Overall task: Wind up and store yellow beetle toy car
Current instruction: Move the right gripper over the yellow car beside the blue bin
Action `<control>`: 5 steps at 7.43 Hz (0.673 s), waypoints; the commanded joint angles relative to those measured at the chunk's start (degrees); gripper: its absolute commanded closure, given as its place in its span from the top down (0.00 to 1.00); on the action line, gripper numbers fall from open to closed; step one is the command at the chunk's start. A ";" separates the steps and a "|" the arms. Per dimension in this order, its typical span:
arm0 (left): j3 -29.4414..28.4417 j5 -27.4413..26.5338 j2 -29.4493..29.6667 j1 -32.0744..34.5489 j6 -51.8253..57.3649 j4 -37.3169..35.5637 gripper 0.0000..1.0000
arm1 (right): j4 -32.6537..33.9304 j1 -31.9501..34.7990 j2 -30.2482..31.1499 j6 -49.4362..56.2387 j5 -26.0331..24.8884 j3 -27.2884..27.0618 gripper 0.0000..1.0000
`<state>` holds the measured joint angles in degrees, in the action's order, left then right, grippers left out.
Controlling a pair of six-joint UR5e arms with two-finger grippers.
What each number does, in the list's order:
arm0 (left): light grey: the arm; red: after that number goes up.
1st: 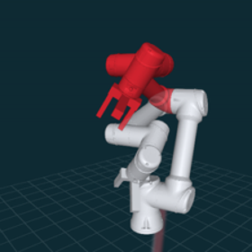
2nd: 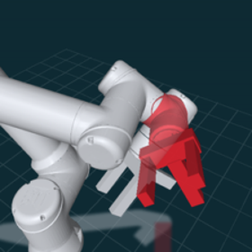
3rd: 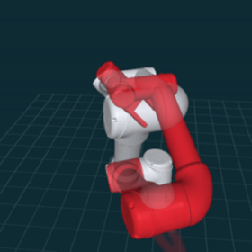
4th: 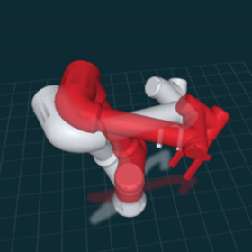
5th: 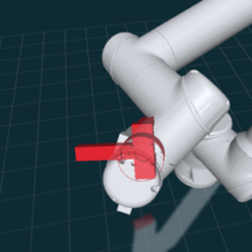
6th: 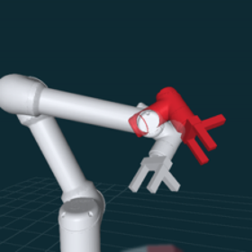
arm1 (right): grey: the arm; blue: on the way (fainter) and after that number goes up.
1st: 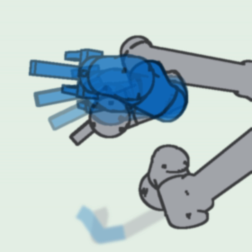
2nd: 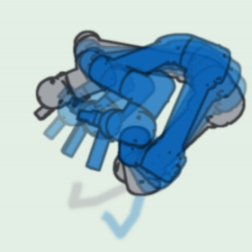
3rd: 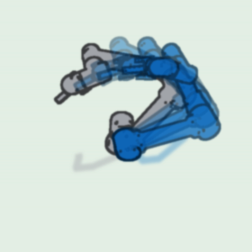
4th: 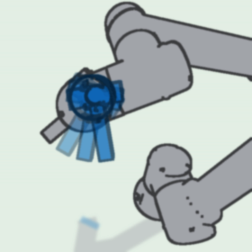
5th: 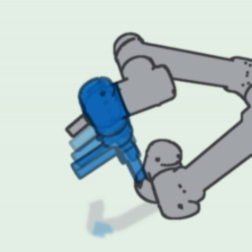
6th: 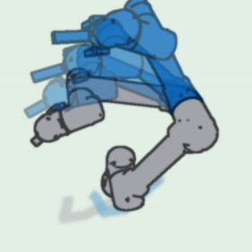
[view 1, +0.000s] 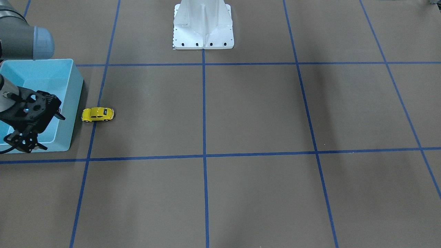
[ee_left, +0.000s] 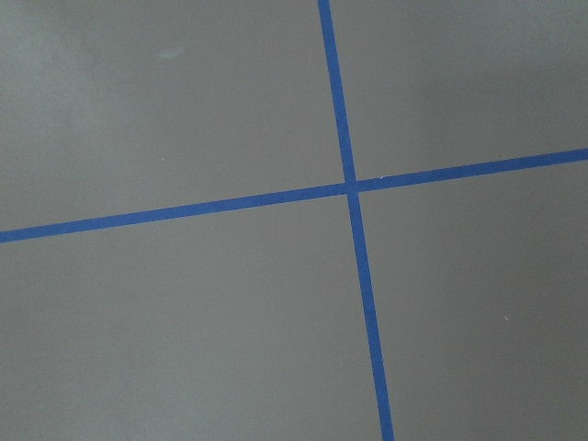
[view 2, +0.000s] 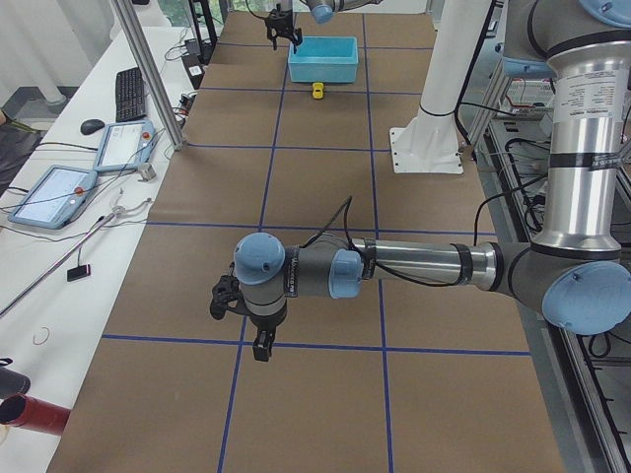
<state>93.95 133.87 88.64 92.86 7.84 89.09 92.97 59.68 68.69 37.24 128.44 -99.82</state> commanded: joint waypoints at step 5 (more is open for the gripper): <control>-0.44 -0.10 -1.10 0.04 -0.37 0.38 1.00 | 6.33 -10.25 -2.68 7.41 -10.11 -5.54 1.00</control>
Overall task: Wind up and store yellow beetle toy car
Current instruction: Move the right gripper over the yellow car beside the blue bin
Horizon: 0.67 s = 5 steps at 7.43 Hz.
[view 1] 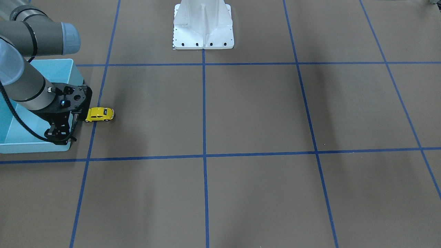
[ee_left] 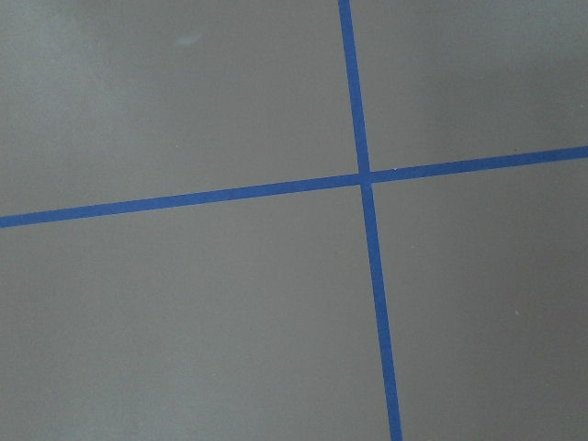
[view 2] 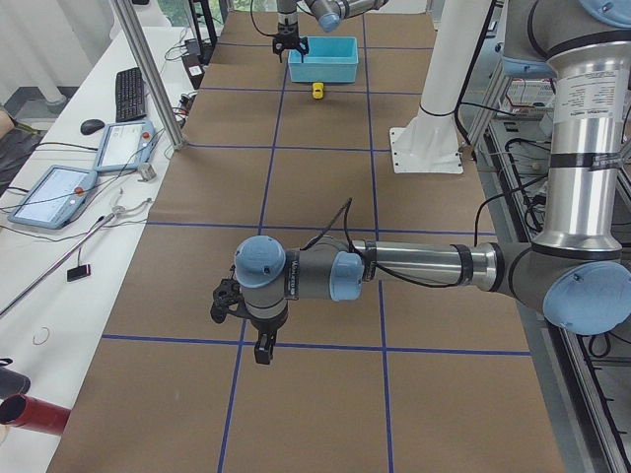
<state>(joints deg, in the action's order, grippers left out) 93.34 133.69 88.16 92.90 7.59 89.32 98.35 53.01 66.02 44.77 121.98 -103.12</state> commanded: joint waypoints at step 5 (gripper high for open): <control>-0.52 -0.01 -1.06 0.53 -0.29 -0.03 1.00 | -8.07 -8.89 8.25 -0.12 -8.15 -1.99 1.00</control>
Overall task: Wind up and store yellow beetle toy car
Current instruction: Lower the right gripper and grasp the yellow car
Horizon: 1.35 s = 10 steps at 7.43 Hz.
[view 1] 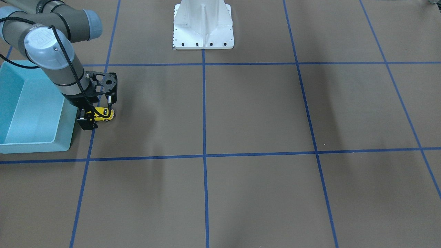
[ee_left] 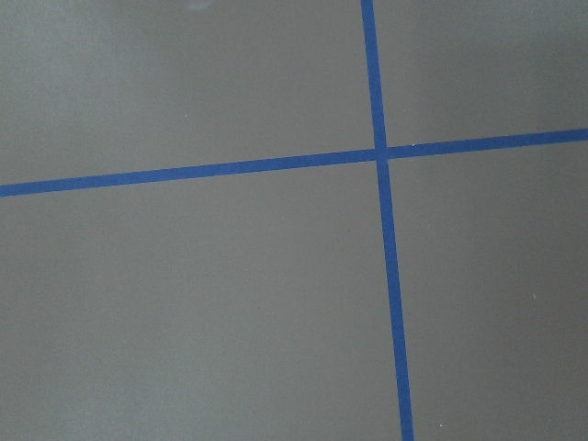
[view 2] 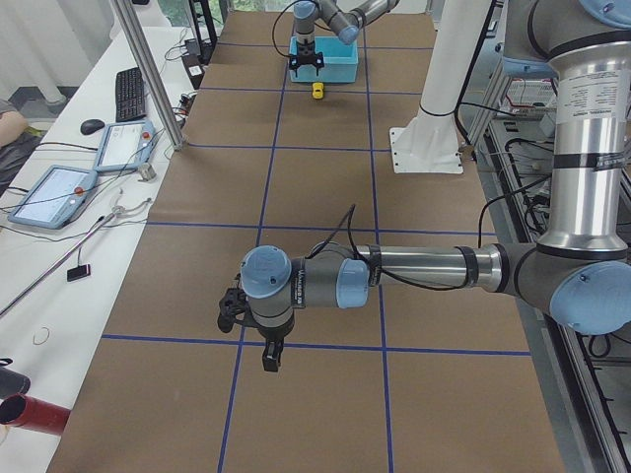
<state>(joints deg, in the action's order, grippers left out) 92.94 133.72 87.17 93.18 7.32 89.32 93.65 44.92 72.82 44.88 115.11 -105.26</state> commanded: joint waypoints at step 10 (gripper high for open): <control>-0.48 -0.30 0.28 -0.01 -4.67 -0.28 1.00 | -3.56 -4.58 3.39 -0.76 -1.29 3.13 1.00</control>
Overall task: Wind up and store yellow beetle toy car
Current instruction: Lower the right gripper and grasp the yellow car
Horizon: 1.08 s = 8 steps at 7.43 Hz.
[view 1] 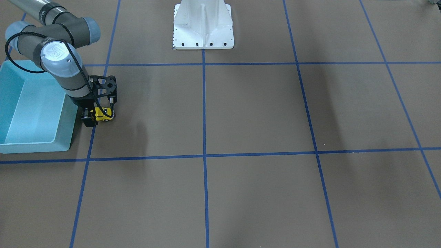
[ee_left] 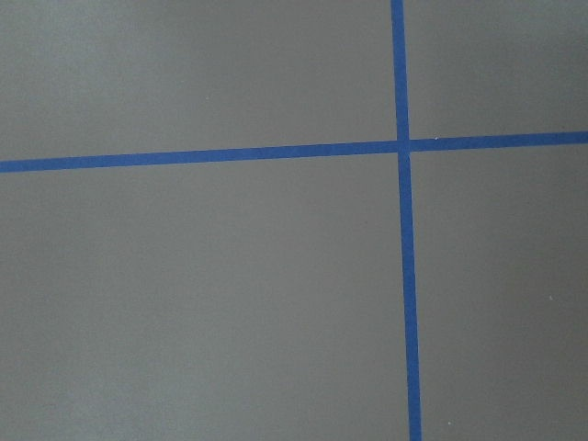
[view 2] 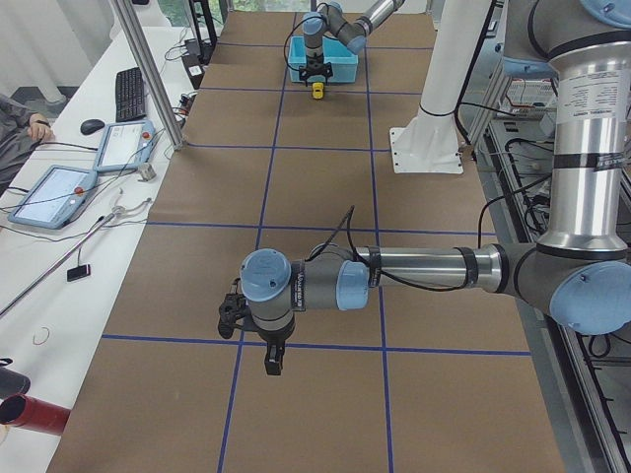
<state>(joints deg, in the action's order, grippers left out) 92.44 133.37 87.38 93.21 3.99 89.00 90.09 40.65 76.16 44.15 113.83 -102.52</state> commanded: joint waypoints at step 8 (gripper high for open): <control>-0.15 -0.04 -0.02 -0.05 -1.62 0.12 1.00 | 0.00 -0.75 -0.66 -0.46 -0.18 0.40 0.00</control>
<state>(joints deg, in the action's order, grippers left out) 92.31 133.33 87.36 93.16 2.51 89.12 90.09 39.85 75.69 44.03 113.72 -101.71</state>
